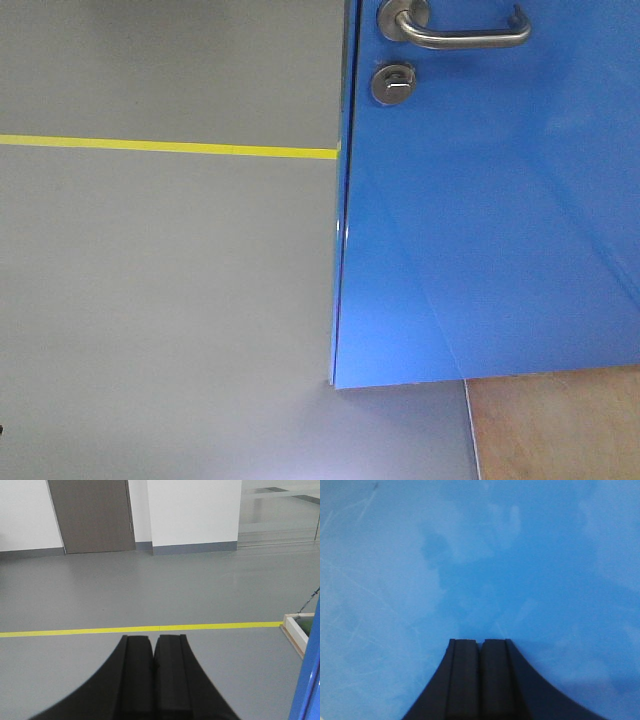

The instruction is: Move to blue door and open it

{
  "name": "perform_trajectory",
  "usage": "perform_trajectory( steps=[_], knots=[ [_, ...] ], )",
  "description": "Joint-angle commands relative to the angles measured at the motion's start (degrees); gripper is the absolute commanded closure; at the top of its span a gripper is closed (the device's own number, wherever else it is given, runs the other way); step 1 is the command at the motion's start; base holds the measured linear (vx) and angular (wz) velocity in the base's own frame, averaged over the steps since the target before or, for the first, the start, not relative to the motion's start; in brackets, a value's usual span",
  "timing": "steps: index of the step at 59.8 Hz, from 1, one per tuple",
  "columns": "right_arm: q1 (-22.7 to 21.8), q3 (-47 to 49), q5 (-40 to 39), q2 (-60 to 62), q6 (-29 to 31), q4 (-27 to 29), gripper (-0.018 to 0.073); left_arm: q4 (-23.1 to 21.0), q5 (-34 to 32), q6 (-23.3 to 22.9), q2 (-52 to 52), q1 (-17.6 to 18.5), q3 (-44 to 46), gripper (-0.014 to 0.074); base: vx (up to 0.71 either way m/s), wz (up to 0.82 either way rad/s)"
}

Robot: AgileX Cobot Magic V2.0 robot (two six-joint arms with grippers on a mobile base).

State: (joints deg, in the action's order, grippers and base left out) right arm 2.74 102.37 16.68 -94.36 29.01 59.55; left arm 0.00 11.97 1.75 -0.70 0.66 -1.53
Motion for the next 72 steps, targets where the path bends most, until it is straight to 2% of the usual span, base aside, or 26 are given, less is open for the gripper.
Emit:
perform_trajectory(
  steps=[1, 39, 72],
  knots=[
    [-0.2, 1.6, -2.8, 1.9, 0.5, 0.3, 0.0567, 0.0, -4.8, -0.2, -0.8, 0.4, -0.3, 0.0526, 0.24, -0.03],
    [-0.2, 1.6, -2.8, 1.5, 0.5, 0.3, 0.0567, 0.0, -4.8, -0.2, -0.8, 0.4, -0.3, 0.0526, 0.2, -0.04],
    [-0.2, 1.6, -2.8, -2.1, 0.5, 0.3, 0.0567, 0.0, -4.8, -0.2, -0.8, 0.4, -0.3, 0.0526, 0.02, -0.01]
  ],
)
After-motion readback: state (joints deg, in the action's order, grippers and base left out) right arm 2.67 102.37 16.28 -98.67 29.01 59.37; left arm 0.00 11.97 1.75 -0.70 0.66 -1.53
